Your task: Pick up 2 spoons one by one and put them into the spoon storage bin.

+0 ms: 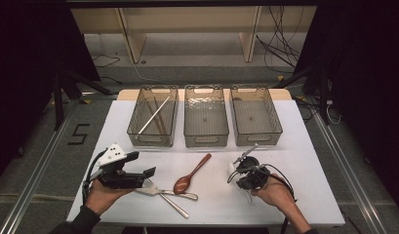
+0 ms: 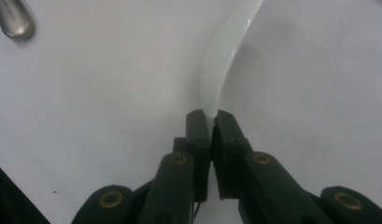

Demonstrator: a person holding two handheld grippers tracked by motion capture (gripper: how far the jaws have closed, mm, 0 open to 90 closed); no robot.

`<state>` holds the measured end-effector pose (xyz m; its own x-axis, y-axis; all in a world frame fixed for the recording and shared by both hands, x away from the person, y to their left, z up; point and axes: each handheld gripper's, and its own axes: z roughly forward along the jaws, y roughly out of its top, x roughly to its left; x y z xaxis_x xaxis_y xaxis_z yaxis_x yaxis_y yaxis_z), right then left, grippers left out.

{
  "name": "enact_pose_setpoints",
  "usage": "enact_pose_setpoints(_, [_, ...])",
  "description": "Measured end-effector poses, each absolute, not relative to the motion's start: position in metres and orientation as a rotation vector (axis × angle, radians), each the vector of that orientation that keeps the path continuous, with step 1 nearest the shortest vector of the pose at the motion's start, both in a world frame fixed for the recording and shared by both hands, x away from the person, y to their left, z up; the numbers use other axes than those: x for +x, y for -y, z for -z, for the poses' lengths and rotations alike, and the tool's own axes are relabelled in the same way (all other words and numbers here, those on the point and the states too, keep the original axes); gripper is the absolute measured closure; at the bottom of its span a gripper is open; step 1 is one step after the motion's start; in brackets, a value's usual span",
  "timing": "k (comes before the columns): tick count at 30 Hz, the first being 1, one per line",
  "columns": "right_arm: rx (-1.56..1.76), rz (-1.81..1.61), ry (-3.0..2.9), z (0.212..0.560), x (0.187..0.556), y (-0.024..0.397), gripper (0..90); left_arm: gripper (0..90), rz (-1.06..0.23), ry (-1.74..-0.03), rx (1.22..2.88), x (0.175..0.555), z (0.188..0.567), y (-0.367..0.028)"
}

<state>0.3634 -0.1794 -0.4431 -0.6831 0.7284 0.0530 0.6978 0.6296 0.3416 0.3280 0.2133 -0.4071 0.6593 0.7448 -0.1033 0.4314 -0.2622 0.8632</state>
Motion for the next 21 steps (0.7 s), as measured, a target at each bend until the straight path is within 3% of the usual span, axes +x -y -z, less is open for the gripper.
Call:
enact_pose_setpoints(10, [1.168, -0.739, -2.645, 0.418, 0.366, 0.183, 86.2, 16.5, -0.406, -0.919, 1.882, 0.328, 0.406, -0.215])
enact_pose_setpoints(21, [1.113, -0.843, -2.555, 0.393, 0.395, 0.177, 86.2, 16.5, -0.409, -0.925, 1.874, 0.328, 0.407, -0.217])
